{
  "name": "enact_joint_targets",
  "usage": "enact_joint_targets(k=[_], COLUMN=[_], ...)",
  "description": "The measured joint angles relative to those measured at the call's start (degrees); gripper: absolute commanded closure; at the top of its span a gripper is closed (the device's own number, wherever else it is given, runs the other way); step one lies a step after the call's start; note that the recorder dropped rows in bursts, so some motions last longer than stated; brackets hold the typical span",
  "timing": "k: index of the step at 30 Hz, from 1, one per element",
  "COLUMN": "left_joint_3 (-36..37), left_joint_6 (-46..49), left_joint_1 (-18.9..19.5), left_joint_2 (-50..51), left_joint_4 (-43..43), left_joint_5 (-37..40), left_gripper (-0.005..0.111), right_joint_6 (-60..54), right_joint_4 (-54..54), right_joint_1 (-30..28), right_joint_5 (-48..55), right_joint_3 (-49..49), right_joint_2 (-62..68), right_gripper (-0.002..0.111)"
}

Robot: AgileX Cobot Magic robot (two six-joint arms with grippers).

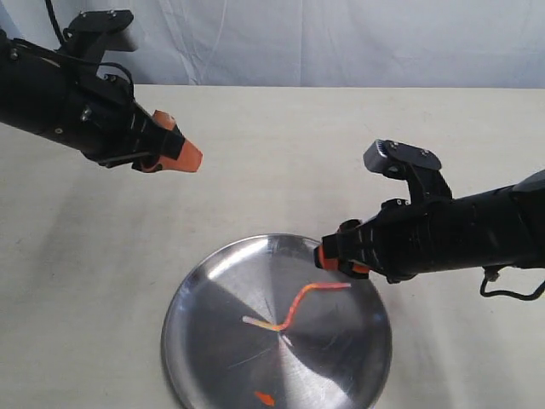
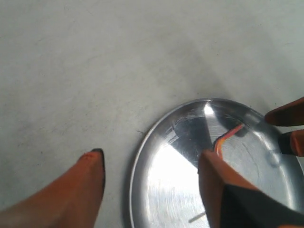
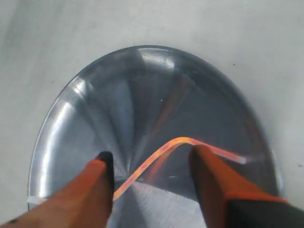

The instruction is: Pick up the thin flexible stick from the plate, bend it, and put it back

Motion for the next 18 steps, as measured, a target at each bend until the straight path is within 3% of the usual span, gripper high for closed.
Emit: enact_joint_targets(k=[3, 7, 12, 18], left_joint_3=[0.0, 0.0, 0.2, 5.7], left_joint_6=[0.0, 0.0, 0.1, 1.6], left_joint_1=[0.0, 0.0, 0.0, 0.0], left_joint_2=[-0.6, -2.7, -8.3, -22.0], left_joint_4=[0.0, 0.0, -0.2, -4.9], left_joint_5=[0.1, 1.7, 4.6, 3.6], left_gripper=[0.07, 0.107, 0.107, 0.107], right_joint_6=[0.0, 0.0, 2.8, 21.7], right_joint_4=[-0.1, -0.6, -6.4, -31.0], right_joint_1=[0.0, 0.0, 0.0, 0.0], right_joint_5=[-0.1, -1.5, -2.8, -1.7], right_joint_3=[-0.1, -0.1, -0.1, -0.1], right_joint_2=[0.0, -2.4, -10.6, -23.9], right_gripper=[0.062, 0.109, 0.109, 0.109])
